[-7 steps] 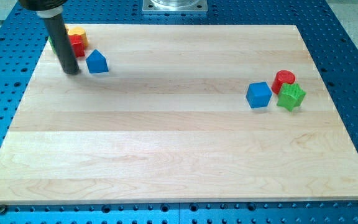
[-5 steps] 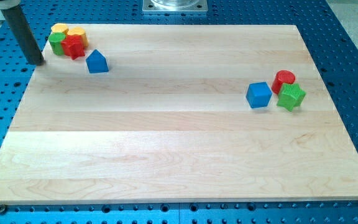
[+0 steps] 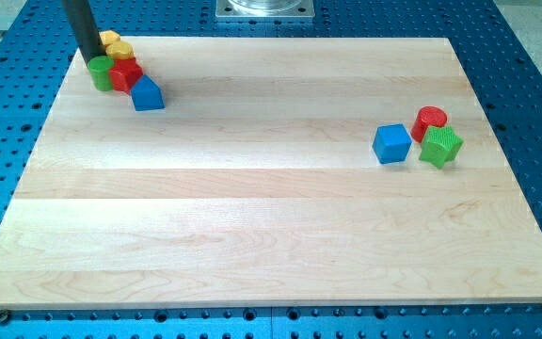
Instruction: Slide the yellow hexagon to the right side of the yellow heart
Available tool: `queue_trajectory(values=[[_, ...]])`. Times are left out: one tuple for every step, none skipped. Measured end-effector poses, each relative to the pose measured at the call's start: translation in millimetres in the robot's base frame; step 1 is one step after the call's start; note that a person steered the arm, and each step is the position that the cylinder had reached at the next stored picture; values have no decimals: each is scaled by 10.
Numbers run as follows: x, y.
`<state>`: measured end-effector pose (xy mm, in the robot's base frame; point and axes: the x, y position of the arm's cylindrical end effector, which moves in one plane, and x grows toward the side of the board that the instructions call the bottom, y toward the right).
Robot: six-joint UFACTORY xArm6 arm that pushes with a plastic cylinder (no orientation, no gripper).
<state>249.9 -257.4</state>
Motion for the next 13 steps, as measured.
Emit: queue_trajectory(values=[[-489, -142], [-587, -106], [-589, -62], [-587, -42], [-490, 553], [-152, 1340], [-45, 1926], [-542, 2558], [-577, 2567], [-567, 2524], [-559, 2499], [-569, 2400], [-570, 1997]])
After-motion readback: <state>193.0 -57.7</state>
